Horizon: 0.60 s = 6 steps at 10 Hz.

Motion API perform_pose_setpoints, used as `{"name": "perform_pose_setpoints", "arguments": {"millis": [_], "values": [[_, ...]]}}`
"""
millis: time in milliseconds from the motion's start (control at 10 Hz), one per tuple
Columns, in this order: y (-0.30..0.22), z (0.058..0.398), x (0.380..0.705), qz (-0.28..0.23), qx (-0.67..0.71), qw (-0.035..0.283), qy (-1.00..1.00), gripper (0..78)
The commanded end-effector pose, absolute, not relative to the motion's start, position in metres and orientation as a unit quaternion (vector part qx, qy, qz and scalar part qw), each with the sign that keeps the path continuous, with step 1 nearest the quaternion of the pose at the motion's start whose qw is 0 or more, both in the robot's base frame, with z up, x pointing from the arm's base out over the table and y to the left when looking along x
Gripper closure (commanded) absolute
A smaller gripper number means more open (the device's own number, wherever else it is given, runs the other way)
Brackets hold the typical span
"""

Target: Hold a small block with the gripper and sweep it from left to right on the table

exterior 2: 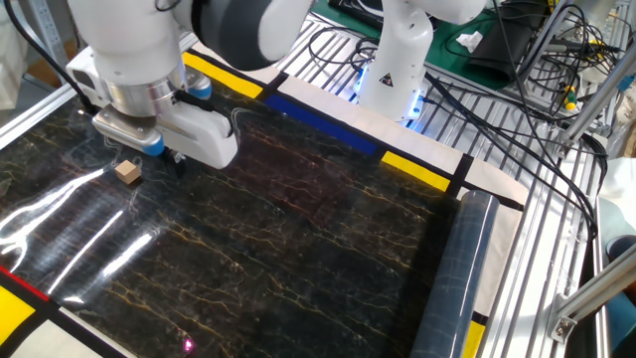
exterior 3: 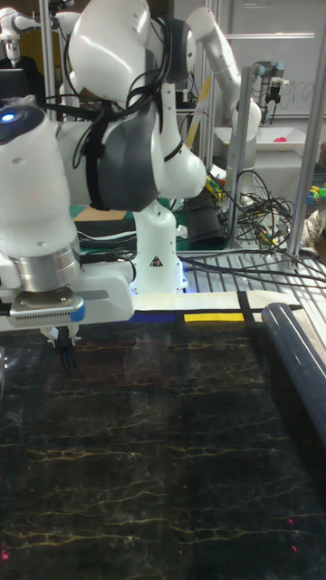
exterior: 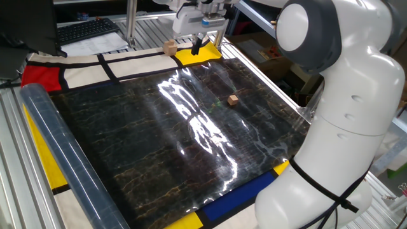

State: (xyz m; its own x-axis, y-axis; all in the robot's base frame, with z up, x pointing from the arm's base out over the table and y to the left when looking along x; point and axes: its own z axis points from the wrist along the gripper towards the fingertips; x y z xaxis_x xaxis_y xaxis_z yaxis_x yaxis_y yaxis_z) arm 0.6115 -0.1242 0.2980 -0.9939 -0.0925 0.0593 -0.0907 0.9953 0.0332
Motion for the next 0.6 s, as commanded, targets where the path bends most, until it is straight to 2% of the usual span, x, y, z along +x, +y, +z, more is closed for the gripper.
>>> {"name": "perform_pose_setpoints", "arguments": {"millis": [100, 500, 600], "values": [[-0.129, 0.295, 0.609, -0.017, 0.061, 0.032, -0.997, 77.6], [-0.13, 0.289, 0.608, -0.026, 0.064, 0.031, -0.997, 77.6], [-0.129, 0.279, 0.609, -0.042, 0.064, 0.032, -0.997, 77.6]]}}
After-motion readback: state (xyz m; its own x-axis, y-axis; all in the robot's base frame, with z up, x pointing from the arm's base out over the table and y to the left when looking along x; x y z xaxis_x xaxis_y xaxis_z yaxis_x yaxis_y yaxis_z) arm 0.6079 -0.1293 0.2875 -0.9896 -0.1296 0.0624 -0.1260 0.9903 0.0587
